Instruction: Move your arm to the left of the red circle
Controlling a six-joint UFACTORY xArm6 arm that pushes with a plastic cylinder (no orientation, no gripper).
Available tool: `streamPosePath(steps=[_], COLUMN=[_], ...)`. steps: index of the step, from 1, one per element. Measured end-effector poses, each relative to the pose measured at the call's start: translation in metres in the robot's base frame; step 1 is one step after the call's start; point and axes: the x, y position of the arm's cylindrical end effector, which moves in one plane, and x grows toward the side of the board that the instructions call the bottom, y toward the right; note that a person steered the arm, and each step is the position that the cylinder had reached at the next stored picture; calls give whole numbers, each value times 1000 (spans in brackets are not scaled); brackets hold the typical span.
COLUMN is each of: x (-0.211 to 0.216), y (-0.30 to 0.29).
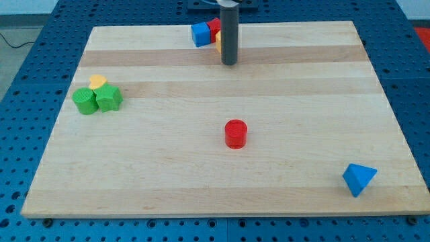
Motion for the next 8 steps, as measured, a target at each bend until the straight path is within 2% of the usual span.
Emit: streamPosePath(steps=[1, 2, 3, 4, 5, 6, 7, 8], x=[17, 56, 127, 195, 228, 231, 190, 131], y=[33, 110, 157, 161, 116, 35, -28, -63])
